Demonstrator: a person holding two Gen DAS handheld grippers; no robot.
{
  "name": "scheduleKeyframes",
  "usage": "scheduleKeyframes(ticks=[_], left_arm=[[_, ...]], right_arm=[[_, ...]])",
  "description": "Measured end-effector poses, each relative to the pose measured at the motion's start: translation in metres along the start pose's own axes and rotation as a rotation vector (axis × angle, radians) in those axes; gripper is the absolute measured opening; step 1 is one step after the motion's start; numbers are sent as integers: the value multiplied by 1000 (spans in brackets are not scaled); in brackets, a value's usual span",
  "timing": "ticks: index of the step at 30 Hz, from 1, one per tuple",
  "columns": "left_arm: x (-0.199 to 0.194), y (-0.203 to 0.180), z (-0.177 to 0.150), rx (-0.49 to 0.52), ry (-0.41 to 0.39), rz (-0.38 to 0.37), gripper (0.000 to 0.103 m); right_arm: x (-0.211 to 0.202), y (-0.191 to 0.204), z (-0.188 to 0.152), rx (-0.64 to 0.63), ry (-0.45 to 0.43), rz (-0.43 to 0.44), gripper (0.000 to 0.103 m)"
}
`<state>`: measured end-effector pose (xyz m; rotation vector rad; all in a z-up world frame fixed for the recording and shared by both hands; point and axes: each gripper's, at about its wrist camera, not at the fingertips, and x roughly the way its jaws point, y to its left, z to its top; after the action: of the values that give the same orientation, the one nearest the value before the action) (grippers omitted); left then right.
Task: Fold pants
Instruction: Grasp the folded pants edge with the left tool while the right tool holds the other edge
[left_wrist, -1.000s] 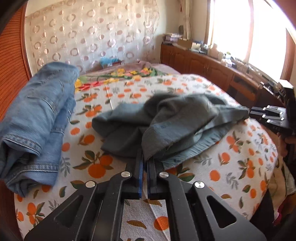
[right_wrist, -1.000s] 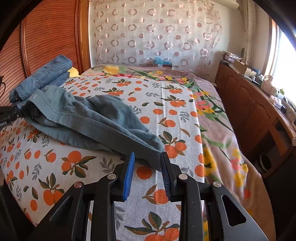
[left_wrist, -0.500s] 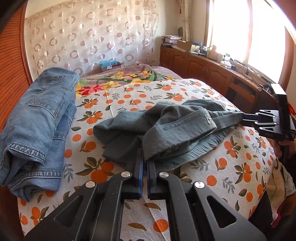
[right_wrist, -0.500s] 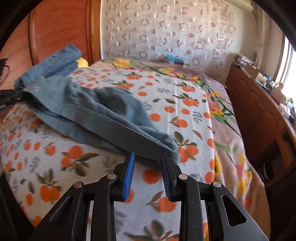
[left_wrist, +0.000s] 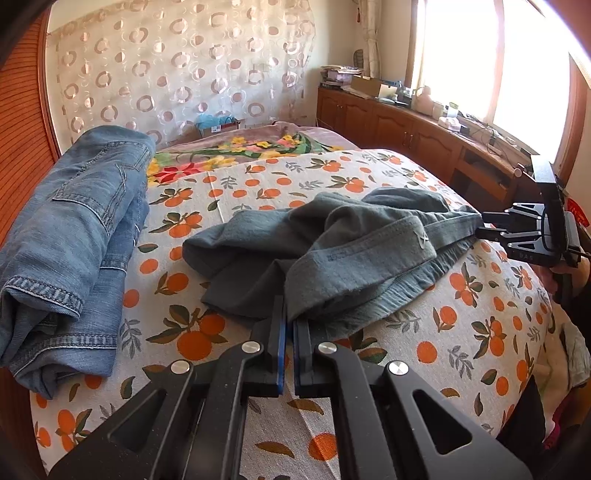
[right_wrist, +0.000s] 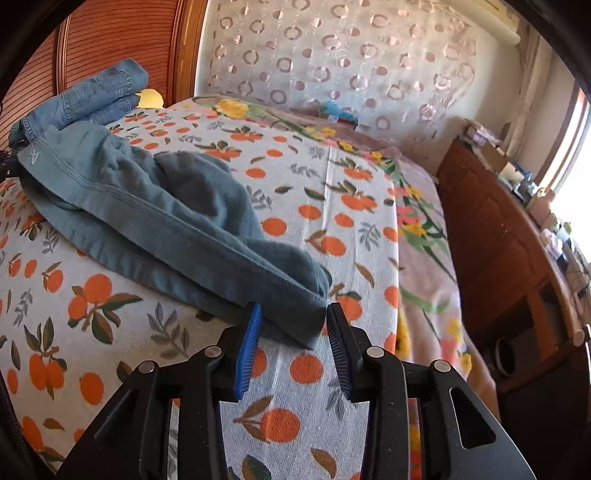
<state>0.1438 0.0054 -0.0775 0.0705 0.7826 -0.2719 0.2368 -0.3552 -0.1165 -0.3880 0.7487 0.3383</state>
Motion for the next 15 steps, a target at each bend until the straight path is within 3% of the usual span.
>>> scheduleKeyframes(ticks=[8, 11, 15], left_arm=[[3, 1, -1, -6, 10, -3, 3], [3, 1, -1, -4, 12, -3, 3], [4, 0, 0, -3, 14, -6, 3]], right_arm=[[-13, 2, -1, -37, -56, -32, 39], [-26, 3, -1, -25, -106, -1, 39], [-24, 6, -1, -36, -93, 46, 39]])
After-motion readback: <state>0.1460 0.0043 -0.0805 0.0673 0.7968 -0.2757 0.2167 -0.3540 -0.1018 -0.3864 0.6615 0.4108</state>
